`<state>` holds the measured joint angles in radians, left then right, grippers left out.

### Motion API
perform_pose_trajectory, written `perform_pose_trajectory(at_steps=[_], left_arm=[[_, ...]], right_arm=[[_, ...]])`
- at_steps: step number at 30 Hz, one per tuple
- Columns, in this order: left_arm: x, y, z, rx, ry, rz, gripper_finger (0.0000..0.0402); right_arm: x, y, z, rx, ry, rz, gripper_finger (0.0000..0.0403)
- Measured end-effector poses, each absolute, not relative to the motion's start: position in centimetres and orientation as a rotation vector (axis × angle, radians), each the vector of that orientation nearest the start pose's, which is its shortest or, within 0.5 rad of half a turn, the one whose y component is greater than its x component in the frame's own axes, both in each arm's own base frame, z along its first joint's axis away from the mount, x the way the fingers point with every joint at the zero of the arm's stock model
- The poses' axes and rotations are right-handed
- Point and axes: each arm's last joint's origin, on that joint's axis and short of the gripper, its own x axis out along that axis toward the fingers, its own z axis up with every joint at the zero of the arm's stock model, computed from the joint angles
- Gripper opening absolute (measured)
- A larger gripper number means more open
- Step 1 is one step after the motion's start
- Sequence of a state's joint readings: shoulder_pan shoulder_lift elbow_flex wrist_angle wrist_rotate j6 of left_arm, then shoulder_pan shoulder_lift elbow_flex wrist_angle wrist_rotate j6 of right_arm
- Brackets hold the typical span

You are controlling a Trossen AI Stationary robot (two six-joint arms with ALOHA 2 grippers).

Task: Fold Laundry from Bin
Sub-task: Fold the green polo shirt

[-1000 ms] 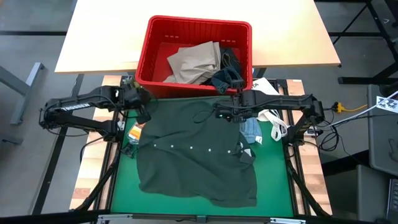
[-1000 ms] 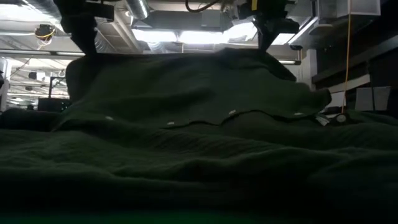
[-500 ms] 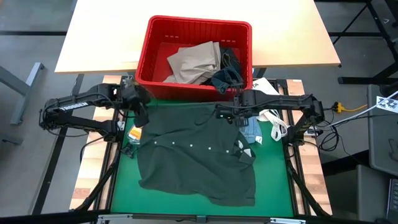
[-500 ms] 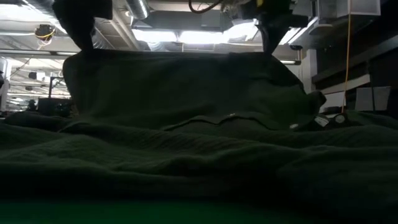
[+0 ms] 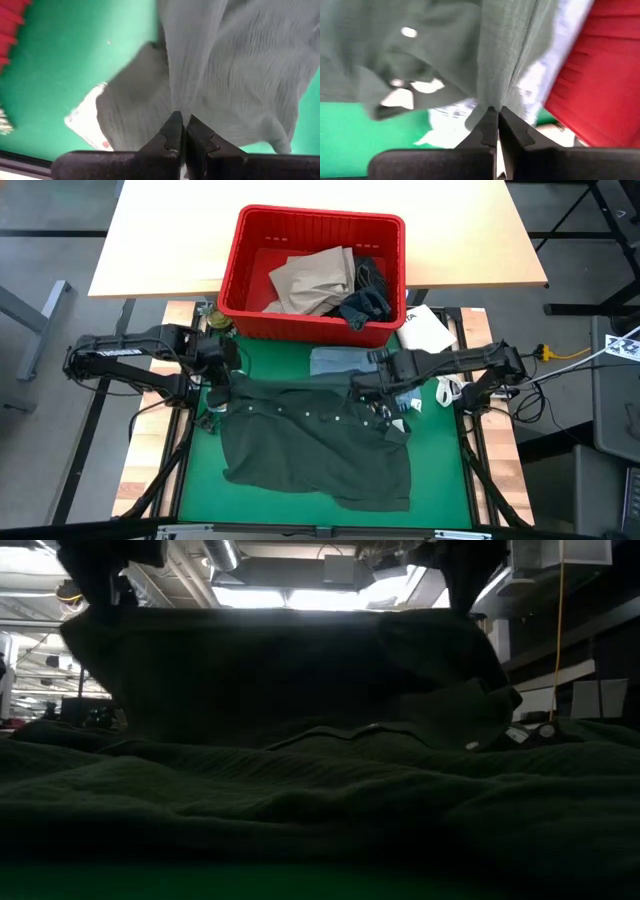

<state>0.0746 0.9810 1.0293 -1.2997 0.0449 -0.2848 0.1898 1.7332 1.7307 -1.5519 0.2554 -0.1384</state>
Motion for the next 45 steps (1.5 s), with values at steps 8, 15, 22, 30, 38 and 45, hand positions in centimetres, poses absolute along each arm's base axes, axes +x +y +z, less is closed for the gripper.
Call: perform_pose_trajectory(at_steps=[8, 15, 22, 30, 38, 45], left_arm=[[15.0, -1.9, 26.4, -0.421, 1.301, 0.089, 0.0000], [15.2, -3.7, 23.3, -0.447, 1.304, 0.022, 0.0002], [14.7, -4.5, 21.5, -0.465, 1.351, 0.006, 0.0036], [14.5, -4.8, 21.1, -0.472, 1.364, -0.007, 0.0100], [14.6, -4.7, 21.1, -0.483, 1.364, -0.011, 0.0155], [15.4, -4.1, 21.8, -0.438, 1.275, -0.035, 0.0138]], right_arm=[[30.3, 8.8, 30.1, -0.359, 1.510, 0.258, 0.0005], [30.3, 10.6, 28.5, -0.338, 1.473, 0.350, 0.0005], [30.1, 10.8, 28.4, -0.278, 1.498, 0.333, 0.0005], [30.1, 10.9, 28.4, -0.211, 1.505, 0.326, 0.0040], [30.2, 10.7, 28.4, -0.211, 1.505, 0.325, 0.0150], [30.1, 8.0, 28.7, -0.235, 1.567, 0.281, 0.0162]])
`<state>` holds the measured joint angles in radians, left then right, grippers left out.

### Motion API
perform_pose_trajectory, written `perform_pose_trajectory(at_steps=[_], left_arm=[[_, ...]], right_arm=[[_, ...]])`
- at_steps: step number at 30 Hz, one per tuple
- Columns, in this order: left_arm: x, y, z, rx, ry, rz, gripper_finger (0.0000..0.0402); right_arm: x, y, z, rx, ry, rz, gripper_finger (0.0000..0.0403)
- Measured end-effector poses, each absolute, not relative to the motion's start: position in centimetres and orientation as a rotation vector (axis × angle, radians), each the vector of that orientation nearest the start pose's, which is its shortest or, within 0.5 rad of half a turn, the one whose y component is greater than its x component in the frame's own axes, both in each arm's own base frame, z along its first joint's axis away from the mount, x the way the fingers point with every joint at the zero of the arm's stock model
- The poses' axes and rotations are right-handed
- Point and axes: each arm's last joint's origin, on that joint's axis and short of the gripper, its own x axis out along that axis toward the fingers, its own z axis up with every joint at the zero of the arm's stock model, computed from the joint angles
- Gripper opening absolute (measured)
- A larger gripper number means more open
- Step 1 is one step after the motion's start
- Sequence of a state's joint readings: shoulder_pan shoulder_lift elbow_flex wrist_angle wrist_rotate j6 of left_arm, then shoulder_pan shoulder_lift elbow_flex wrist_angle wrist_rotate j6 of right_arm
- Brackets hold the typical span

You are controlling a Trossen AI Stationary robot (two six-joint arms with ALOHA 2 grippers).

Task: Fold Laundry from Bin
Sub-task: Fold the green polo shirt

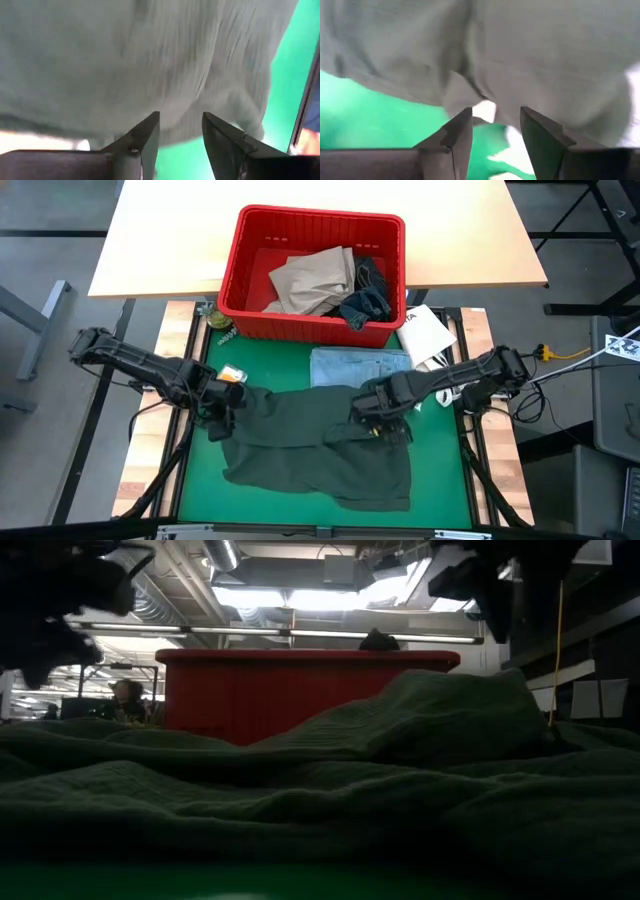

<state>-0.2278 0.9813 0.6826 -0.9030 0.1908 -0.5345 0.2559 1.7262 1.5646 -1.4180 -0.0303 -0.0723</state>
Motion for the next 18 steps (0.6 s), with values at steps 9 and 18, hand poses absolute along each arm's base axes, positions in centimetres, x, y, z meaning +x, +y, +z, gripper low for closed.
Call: perform_pose_trajectory(at_steps=[9, 18], left_arm=[[17.8, -2.1, 23.3, -0.284, 0.998, 0.122, 0.0102], [17.2, -0.1, 18.4, -0.256, 1.166, 0.328, 0.0084]], right_arm=[[31.0, 2.9, 27.4, -0.370, 1.563, 0.178, 0.0144], [29.3, -0.1, 21.6, -0.344, 1.720, 0.078, 0.0138]])
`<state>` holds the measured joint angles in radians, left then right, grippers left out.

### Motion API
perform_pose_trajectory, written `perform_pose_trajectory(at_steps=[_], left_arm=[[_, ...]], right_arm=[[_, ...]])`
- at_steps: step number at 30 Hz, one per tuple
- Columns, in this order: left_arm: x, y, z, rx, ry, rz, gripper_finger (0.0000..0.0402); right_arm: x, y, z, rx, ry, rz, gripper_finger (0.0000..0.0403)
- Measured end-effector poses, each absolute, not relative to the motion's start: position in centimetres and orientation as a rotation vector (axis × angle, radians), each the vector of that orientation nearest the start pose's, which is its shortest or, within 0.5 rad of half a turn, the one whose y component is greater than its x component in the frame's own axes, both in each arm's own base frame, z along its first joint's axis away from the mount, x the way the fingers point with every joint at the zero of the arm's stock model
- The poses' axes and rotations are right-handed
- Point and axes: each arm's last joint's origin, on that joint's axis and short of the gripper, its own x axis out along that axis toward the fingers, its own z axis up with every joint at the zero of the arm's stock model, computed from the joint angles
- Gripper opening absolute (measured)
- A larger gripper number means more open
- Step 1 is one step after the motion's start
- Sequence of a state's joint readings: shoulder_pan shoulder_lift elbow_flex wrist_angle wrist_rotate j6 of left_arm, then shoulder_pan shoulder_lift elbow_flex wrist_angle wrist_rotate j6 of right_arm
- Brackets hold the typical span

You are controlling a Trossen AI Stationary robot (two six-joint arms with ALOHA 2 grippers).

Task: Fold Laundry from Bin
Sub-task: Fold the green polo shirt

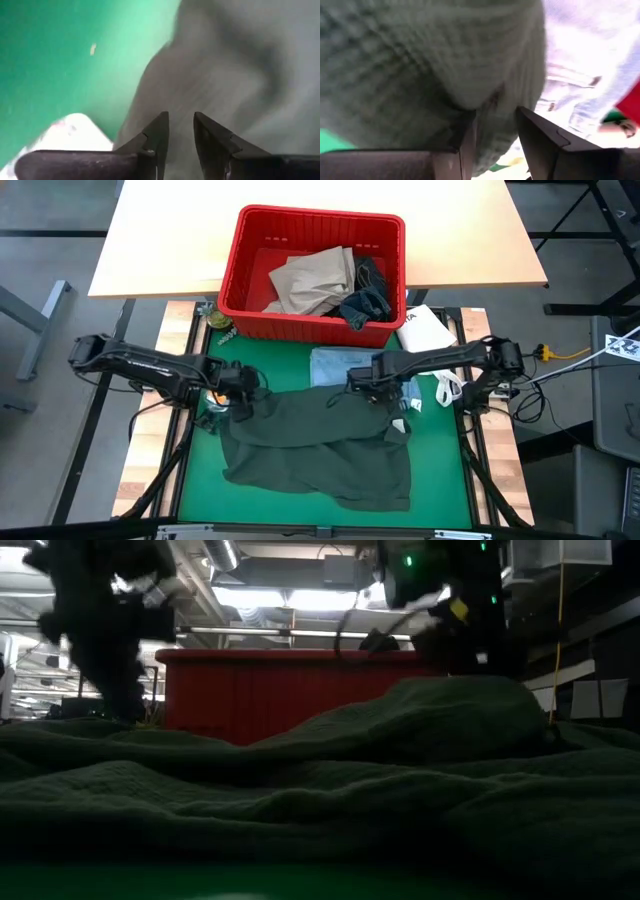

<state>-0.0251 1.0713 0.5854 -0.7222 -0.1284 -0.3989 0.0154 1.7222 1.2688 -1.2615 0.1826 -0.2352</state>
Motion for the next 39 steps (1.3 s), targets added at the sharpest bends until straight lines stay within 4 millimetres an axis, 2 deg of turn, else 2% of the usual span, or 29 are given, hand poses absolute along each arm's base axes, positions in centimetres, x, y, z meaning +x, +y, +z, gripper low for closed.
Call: perform_pose_trajectory(at_steps=[4, 8, 14, 20, 24, 31, 39], left_arm=[[16.0, 0.9, 15.5, -0.248, 1.263, 0.470, 0.0074], [14.9, 1.7, 13.9, -0.305, 1.329, 0.542, 0.0059], [14.8, 1.9, 13.9, -0.367, 1.321, 0.546, 0.0036], [14.8, 2.1, 13.9, -0.403, 1.330, 0.537, 0.0023], [14.7, 2.2, 14.6, -0.414, 1.371, 0.539, 0.0019], [15.9, 2.5, 17.8, -0.379, 1.373, 0.530, 0.0019], [16.8, 2.6, 19.5, -0.391, 1.310, 0.511, 0.0019]], right_arm=[[28.4, -0.2, 20.1, -0.317, 1.768, 0.097, 0.0138], [27.5, 0.1, 18.9, -0.218, 1.815, 0.110, 0.0138], [26.2, 0.3, 17.9, -0.087, 1.899, 0.127, 0.0138], [25.7, 0.4, 18.9, -0.072, 1.953, 0.123, 0.0138], [25.5, 0.3, 20.4, -0.072, 1.932, 0.120, 0.0138], [25.1, 0.3, 23.2, -0.057, 1.846, 0.089, 0.0138], [24.4, 0.2, 24.6, -0.080, 1.791, 0.009, 0.0138]])
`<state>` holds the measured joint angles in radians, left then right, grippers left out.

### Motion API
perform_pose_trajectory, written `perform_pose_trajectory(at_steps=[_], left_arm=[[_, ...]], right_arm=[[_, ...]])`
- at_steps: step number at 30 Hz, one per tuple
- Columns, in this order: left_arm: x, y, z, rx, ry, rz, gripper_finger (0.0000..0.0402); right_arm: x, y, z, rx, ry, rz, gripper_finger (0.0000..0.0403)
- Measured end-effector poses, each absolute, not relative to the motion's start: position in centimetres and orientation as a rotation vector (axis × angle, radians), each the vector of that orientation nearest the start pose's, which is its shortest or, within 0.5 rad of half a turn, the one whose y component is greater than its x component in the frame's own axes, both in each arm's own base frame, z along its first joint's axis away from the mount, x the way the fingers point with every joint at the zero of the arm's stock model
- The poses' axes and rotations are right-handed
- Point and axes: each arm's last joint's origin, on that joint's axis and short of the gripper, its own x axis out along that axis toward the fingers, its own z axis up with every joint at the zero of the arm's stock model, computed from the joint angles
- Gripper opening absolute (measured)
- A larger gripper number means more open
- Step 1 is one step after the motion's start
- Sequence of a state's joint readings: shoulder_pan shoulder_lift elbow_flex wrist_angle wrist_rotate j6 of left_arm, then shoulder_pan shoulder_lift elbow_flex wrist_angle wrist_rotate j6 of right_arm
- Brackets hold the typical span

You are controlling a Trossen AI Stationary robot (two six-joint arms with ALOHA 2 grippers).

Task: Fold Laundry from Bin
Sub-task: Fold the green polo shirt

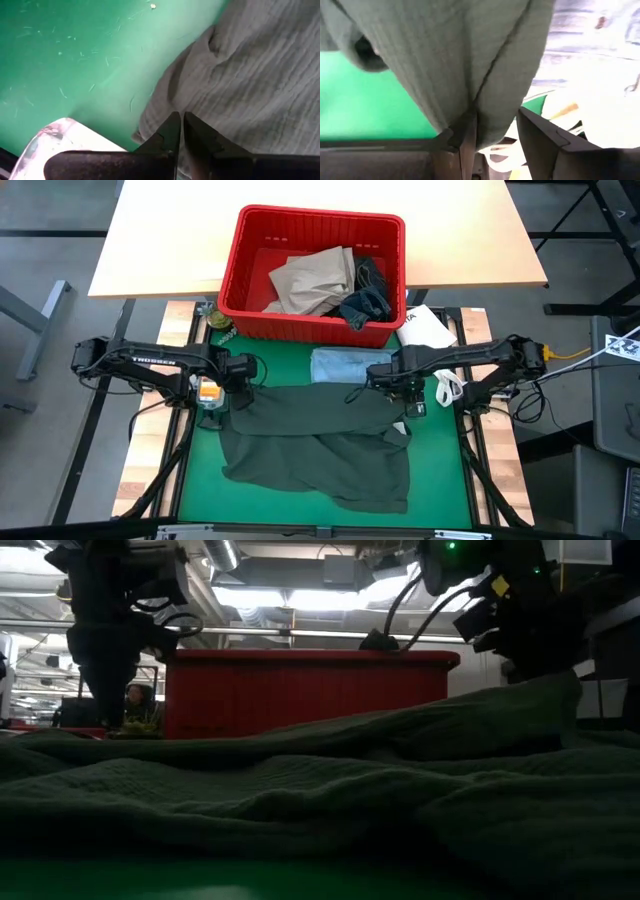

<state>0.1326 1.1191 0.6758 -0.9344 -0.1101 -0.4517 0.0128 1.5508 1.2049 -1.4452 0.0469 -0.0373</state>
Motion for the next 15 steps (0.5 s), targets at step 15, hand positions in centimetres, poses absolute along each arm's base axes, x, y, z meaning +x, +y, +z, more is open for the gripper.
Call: perform_pose_trajectory(at_steps=[15], left_arm=[[17.5, 2.7, 17.9, -0.365, 1.185, 0.506, 0.0019]], right_arm=[[26.5, 0.0, 23.0, -0.110, 1.548, -0.079, 0.0138]])
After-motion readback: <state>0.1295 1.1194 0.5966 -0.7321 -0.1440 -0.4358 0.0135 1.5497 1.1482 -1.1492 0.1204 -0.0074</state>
